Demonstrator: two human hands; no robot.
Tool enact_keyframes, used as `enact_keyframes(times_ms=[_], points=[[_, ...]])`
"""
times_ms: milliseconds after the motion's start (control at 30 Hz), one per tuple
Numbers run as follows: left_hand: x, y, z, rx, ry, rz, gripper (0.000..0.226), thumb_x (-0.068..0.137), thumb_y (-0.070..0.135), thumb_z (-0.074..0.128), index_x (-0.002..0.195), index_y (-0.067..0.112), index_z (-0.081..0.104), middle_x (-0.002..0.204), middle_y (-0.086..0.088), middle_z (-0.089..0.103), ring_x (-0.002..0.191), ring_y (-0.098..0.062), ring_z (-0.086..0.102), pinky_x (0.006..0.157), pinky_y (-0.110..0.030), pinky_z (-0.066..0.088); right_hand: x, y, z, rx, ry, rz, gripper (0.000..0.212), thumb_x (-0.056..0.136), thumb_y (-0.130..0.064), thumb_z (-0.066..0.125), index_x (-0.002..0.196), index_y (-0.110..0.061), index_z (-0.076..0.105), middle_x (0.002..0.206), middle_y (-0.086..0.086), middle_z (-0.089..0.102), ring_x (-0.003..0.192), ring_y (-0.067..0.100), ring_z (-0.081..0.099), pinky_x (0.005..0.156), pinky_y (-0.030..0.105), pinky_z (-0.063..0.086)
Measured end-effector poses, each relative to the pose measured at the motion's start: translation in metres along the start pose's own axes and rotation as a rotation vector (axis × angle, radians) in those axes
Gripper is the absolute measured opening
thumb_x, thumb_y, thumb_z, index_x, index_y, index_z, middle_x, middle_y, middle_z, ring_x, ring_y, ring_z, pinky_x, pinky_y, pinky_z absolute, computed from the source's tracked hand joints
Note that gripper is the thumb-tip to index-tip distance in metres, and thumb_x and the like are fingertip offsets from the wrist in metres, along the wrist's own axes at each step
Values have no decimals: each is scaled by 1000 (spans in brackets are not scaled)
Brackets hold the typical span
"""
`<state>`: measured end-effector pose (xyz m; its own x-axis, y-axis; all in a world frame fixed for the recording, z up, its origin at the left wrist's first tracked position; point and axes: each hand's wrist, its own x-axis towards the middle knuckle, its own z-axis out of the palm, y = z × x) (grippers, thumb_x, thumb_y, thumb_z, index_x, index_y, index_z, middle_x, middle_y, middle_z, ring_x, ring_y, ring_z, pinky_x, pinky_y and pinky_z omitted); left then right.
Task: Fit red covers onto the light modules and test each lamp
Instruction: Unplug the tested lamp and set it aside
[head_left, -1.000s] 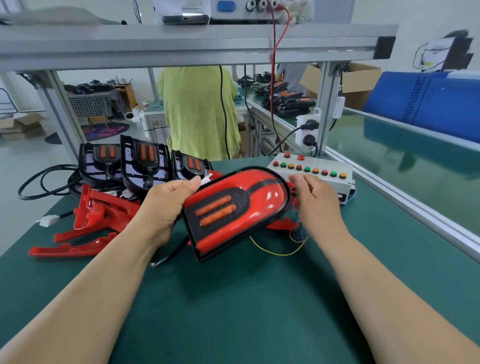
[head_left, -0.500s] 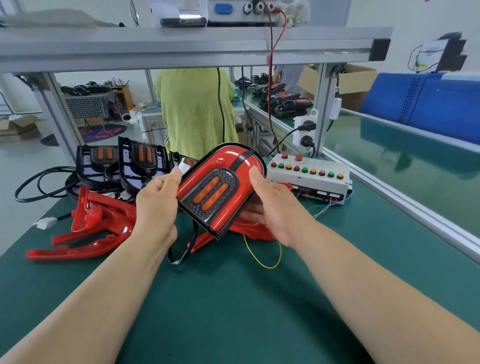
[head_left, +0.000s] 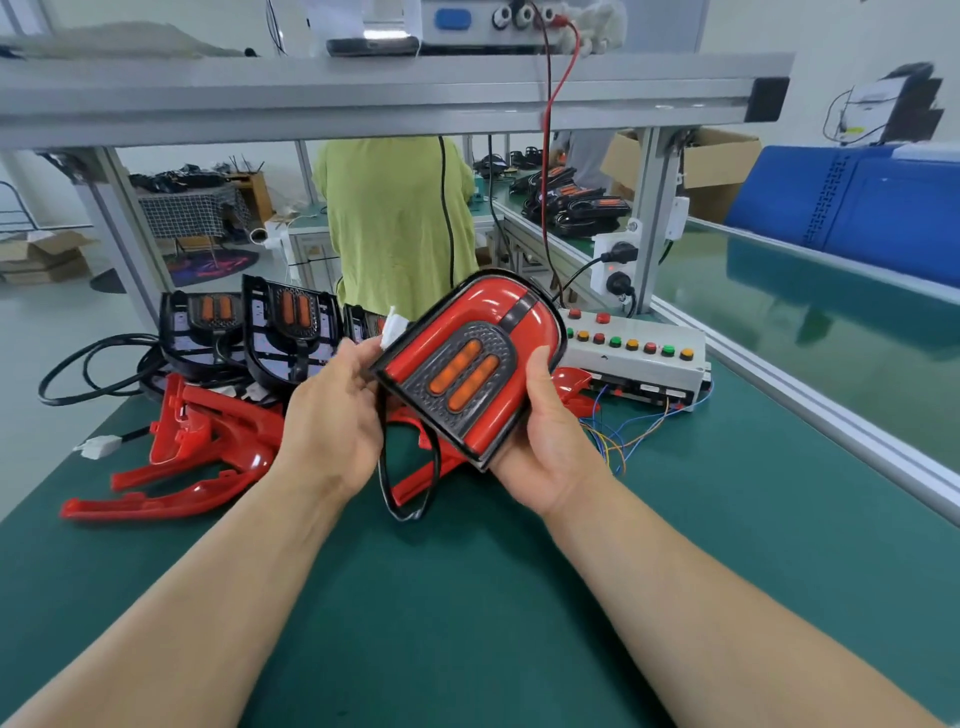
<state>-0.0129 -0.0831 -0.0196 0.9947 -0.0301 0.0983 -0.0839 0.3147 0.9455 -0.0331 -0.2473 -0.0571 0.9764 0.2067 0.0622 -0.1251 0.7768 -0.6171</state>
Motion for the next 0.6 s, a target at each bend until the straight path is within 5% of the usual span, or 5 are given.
enact_keyframes(times_ms=[100, 200, 300, 433, 600], points=[[1, -1, -3, 102, -54, 0, 34, 98, -3, 40, 120, -4, 65, 115, -23, 70, 100, -31, 69, 83, -38, 60, -3, -2, -4, 50, -60, 29, 69, 88, -63, 52, 131, -10, 62, 134, 19, 62, 127, 39, 56, 112, 67, 31], [-3, -5, -6, 186, -19, -7, 35, 93, -11, 42, 102, -1, 74, 97, -23, 74, 83, -36, 72, 66, -37, 61, -6, 0, -3, -5, -101, 41, 71, 87, -63, 55, 135, -11, 60, 136, 17, 61, 127, 34, 58, 112, 59, 37], [-4, -8, -11, 390, 46, 45, 30, 89, -16, 54, 92, 3, 76, 86, -16, 76, 82, -39, 71, 73, -44, 62, -9, -1, -1, -49, -92, 52, 70, 87, -63, 55, 134, -12, 61, 136, 15, 62, 125, 32, 60, 109, 55, 43], [-8, -5, -5, 437, 71, 43, 29, 91, -12, 55, 81, 7, 75, 71, 1, 75, 76, -23, 68, 81, -38, 57, -12, -2, 1, -58, -93, 51, 71, 90, -62, 53, 140, -11, 56, 139, 16, 59, 129, 33, 57, 111, 55, 40], [-12, -6, 4, 309, 58, 12, 22, 97, -7, 50, 99, -5, 71, 89, -8, 75, 80, -19, 69, 87, -36, 59, -14, -1, 1, -20, -107, 55, 59, 91, -47, 61, 136, -10, 60, 138, 17, 60, 127, 33, 58, 106, 53, 46]])
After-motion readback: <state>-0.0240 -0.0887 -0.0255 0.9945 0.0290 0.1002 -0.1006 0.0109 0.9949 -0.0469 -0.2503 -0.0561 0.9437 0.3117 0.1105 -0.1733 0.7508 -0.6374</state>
